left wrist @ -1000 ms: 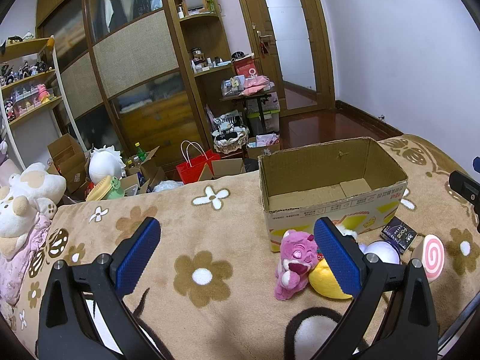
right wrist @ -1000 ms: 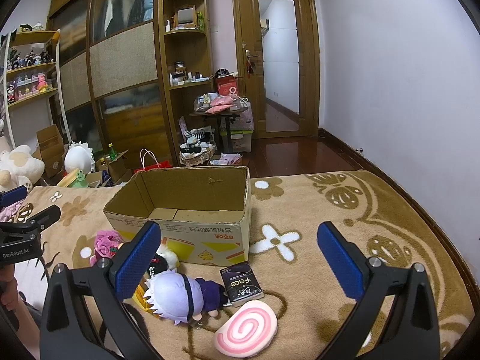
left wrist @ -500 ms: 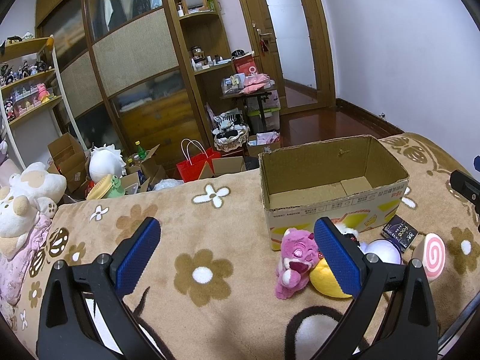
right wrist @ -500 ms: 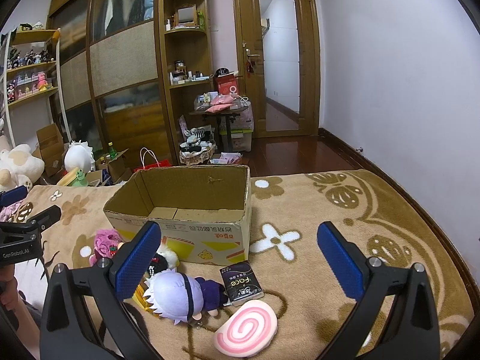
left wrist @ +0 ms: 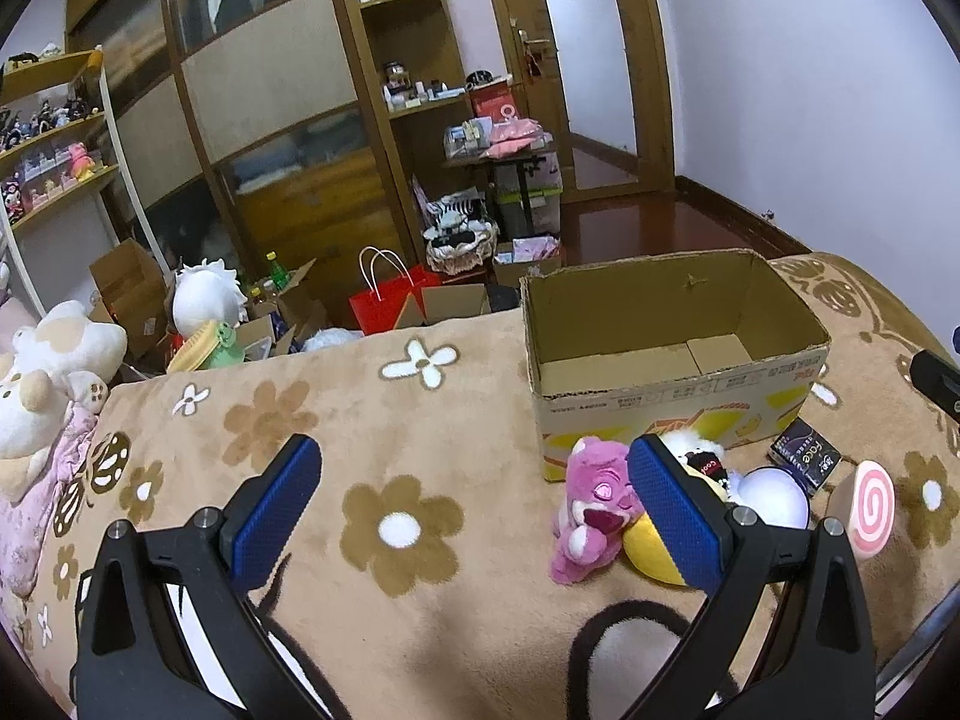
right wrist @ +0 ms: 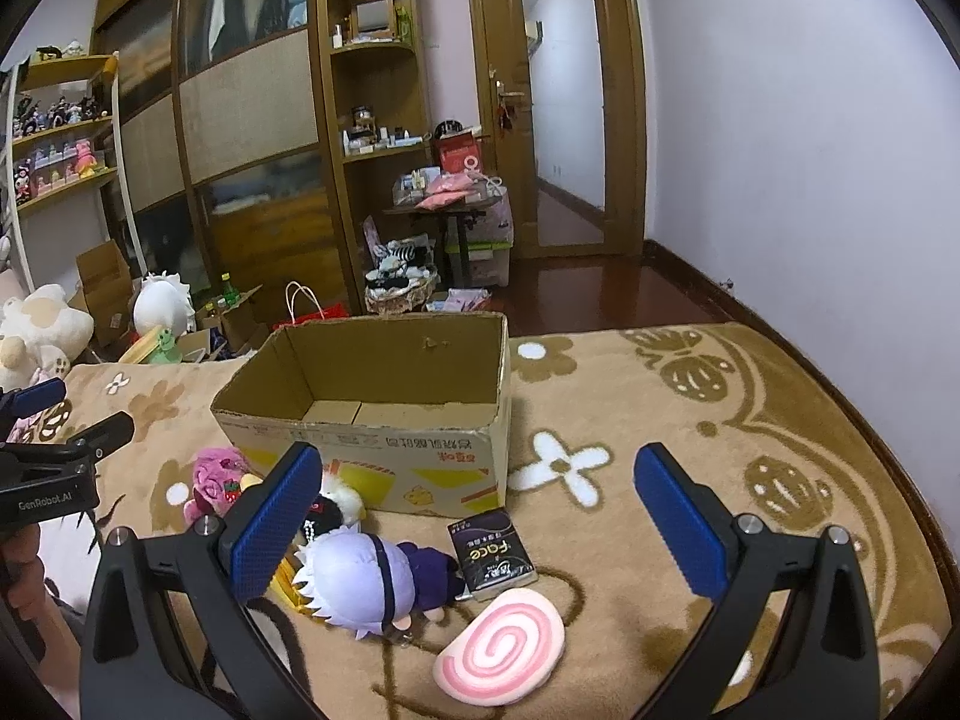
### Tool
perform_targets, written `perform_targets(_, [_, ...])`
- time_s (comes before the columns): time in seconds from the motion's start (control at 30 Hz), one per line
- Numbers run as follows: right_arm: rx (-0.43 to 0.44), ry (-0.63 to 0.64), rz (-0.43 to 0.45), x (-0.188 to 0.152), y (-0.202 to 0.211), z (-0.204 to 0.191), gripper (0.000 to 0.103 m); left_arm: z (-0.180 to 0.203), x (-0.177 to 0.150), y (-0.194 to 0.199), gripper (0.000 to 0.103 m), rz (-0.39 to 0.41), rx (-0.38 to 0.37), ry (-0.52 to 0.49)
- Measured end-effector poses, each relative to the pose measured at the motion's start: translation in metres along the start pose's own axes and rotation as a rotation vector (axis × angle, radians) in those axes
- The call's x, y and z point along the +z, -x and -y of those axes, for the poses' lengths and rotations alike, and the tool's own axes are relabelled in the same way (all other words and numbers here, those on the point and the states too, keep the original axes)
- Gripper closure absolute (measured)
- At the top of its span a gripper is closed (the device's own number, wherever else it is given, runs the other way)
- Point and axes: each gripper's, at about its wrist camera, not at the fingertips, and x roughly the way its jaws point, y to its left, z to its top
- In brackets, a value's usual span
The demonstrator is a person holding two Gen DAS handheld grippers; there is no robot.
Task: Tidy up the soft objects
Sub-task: 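Grasp the pink swirl cushion with the right tool while the left tool grasps the pink plush bear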
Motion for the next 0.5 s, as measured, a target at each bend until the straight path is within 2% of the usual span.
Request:
perform_targets(0.1, [-0.004,-0.015,-0.029,0.001,-0.004,0.0,0.0,0.0,0.0,-0.003,0.002,-0.028,-0.028,-0.01])
perform_targets(0.5, [0.024,-0.102,-0.153,-0.007,-0.03,0.011,0.0,0.024,0.012,-0.037,0.002,-0.118,-0.056,-0.037])
